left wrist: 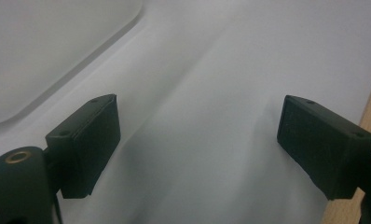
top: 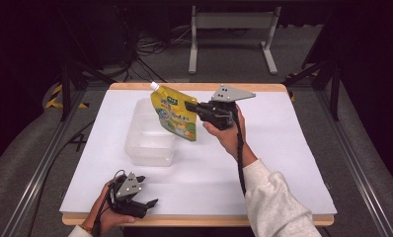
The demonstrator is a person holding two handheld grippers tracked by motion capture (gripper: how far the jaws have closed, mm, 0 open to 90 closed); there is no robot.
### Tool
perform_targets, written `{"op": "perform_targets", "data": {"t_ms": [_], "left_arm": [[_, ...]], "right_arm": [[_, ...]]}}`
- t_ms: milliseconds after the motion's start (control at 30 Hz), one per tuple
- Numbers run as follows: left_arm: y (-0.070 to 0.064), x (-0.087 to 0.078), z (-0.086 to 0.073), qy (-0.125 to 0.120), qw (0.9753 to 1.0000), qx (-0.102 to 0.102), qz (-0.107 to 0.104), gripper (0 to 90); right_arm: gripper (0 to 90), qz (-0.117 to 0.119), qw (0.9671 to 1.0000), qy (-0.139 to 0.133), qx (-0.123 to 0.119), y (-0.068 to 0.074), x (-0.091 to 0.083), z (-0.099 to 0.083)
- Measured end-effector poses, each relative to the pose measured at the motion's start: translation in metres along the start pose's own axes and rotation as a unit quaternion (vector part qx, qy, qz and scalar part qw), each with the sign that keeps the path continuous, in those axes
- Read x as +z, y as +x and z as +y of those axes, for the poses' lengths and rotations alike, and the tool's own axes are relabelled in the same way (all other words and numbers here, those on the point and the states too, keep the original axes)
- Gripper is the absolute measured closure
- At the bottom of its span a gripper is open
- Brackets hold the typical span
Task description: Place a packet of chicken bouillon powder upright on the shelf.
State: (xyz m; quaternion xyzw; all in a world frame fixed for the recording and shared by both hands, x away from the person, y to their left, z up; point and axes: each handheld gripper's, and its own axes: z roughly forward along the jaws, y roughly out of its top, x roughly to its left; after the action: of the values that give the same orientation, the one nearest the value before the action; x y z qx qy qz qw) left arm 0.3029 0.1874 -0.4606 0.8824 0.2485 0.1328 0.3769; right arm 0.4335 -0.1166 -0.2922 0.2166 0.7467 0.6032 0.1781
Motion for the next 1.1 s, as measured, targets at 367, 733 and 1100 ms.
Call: {"op": "perform_targets", "data": {"t_ms": [367, 733, 1100], "left_arm": [[-0.001, 0.001, 0.001, -0.001, 1.0000, 0.003, -0.005, 13.7], [-0.001, 0.000, 0.000, -0.002, 0.9999, 0.003, -0.010, 13.7], [-0.001, 0.000, -0.001, -0.002, 1.0000, 0.001, -0.009, 13.7]], "right_arm": [[90.0, 0.012, 0.9998, 0.012, -0.010, -0.002, 0.032, 0.001], [90.0, 0.034, 0.9992, 0.010, -0.017, 0.008, 0.061, 0.009], [90.0, 0.041, 0.9991, 0.000, 0.000, 0.013, 0.081, 0.005]]}}
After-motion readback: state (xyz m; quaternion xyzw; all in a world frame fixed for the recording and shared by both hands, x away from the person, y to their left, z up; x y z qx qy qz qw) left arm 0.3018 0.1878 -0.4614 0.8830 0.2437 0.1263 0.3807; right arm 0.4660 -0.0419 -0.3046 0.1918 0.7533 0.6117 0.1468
